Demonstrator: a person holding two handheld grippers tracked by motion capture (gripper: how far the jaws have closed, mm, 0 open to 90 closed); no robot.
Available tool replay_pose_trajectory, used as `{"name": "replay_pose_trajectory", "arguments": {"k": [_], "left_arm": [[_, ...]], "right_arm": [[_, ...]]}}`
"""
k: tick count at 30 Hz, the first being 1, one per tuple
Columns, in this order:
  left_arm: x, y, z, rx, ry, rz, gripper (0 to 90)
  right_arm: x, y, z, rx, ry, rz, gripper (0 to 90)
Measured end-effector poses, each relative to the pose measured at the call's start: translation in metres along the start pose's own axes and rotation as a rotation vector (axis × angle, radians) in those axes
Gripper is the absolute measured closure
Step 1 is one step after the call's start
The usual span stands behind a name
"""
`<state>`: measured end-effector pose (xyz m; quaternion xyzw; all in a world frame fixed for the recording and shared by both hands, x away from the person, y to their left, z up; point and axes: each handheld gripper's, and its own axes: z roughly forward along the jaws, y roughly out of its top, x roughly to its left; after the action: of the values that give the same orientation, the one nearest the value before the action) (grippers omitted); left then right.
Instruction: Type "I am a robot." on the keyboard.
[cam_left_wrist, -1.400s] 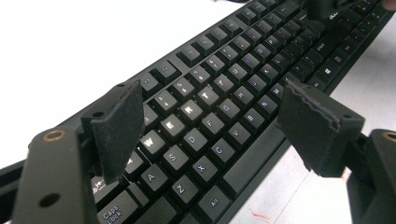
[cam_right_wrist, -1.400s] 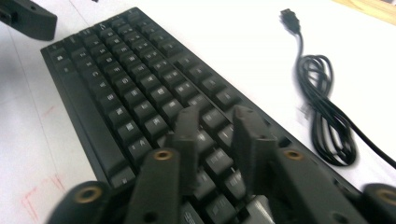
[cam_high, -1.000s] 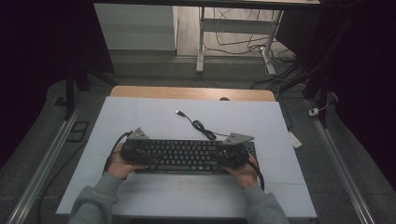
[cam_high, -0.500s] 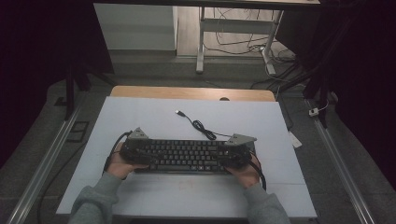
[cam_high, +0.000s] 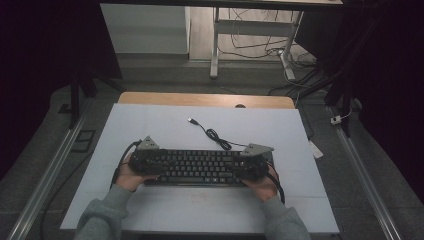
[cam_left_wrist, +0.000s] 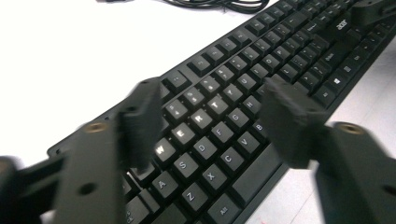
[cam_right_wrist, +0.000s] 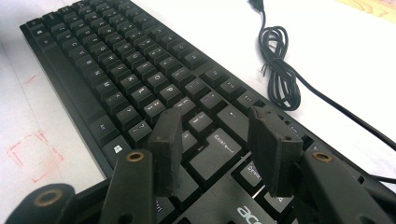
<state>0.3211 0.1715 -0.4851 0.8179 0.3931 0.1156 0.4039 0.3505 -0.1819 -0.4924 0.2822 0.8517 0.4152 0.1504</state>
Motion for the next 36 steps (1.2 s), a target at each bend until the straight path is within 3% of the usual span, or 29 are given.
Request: {"name": "replay_pose_trajectory", "arguments": {"k": [11, 24, 36], "left_arm": [[-0.004, 0.002, 0.019, 0.032, -0.015, 0.027, 88.4], [-0.007, 0.003, 0.044, 0.065, 0.000, 0.031, 88.7], [-0.008, 0.002, 0.055, 0.082, 0.012, 0.033, 88.6]], "right_arm": [[0.001, 0.000, 0.002, 0.007, 0.001, -0.002, 55.2], [0.001, 0.000, 0.004, 0.017, -0.003, -0.007, 55.2], [0.001, 0.000, 0.004, 0.021, -0.005, -0.007, 55.2]]}}
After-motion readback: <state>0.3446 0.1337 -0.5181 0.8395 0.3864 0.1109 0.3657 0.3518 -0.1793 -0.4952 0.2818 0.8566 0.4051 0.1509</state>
